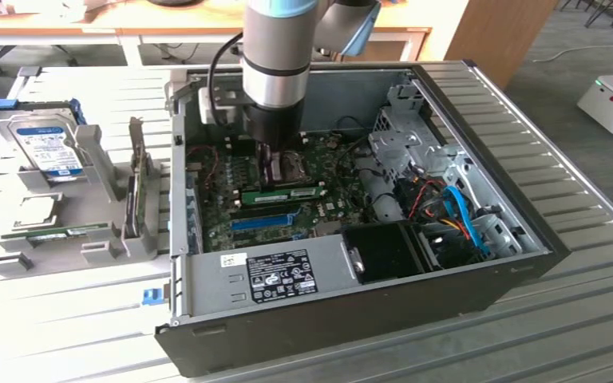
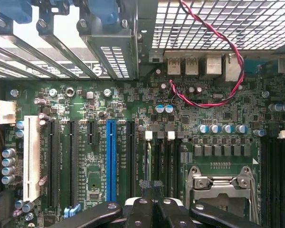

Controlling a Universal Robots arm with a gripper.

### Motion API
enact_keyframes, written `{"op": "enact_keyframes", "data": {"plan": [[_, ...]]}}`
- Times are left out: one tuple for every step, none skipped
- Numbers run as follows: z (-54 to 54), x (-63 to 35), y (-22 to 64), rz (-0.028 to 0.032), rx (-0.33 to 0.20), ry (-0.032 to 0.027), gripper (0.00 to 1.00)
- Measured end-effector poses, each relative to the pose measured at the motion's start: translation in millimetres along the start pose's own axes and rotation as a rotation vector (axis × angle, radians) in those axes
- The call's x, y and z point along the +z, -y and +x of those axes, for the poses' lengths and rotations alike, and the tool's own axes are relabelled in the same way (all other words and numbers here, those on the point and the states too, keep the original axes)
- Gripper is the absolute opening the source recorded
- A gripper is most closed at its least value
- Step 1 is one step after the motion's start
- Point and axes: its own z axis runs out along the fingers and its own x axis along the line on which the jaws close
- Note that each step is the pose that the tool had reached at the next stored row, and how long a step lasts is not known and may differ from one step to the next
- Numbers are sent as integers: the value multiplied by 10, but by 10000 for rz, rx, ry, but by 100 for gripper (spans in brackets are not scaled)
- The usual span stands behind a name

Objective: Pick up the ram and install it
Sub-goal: 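Press down the ram until it locks into place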

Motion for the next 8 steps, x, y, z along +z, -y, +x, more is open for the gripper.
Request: {"op": "enact_keyframes", "data": {"plan": [[0, 5, 0, 0, 0, 0, 11], [0, 9, 0, 0, -1, -1, 11], [1, 10, 0, -1, 0, -3, 11], [1, 10, 0, -1, 0, -3, 11], [0, 10, 0, -1, 0, -2, 11], [0, 11, 1, 0, 0, 0, 11], [0, 12, 2, 0, 1, 0, 11], [0, 13, 6, 1, -1, 1, 11]]}}
